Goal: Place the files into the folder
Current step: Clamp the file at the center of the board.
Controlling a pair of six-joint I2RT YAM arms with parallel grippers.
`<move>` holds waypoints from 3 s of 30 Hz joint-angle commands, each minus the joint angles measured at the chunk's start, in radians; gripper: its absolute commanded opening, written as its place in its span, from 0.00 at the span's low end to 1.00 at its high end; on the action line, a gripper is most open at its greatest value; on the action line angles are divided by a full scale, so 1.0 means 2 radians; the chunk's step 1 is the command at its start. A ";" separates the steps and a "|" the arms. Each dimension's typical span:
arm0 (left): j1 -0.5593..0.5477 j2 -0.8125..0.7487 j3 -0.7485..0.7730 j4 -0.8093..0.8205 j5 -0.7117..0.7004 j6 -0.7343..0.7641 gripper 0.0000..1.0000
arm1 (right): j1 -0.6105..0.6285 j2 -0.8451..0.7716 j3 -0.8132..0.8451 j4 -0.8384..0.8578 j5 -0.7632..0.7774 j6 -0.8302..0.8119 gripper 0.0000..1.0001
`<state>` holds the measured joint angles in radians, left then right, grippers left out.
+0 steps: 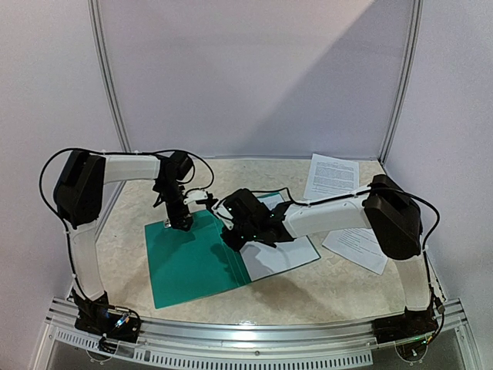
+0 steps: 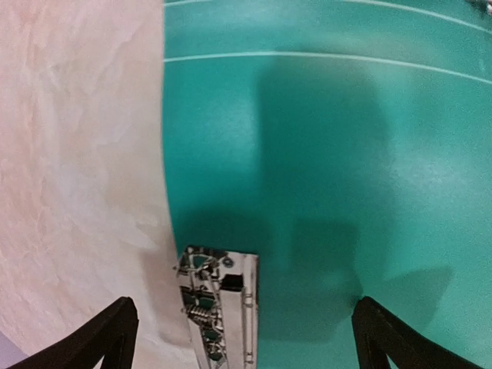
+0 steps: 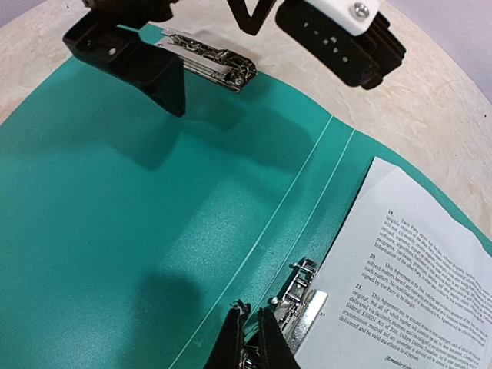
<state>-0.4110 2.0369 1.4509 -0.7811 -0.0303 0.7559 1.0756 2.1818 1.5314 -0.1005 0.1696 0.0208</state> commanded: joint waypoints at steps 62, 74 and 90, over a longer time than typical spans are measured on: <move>0.011 0.141 0.138 -0.179 -0.065 0.181 0.20 | -0.006 0.015 0.093 -0.132 -0.096 -0.098 0.23; 0.011 0.139 0.134 -0.175 -0.066 0.177 0.21 | -0.010 0.008 0.131 -0.147 -0.184 -0.123 0.49; 0.011 0.139 0.134 -0.175 -0.067 0.175 0.21 | -0.043 0.077 0.222 -0.274 -0.252 -0.036 0.46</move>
<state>-0.3882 2.2570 1.7576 -1.1088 -0.1249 1.0859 0.9932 2.2807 1.9644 -0.5777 -0.2680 -0.1123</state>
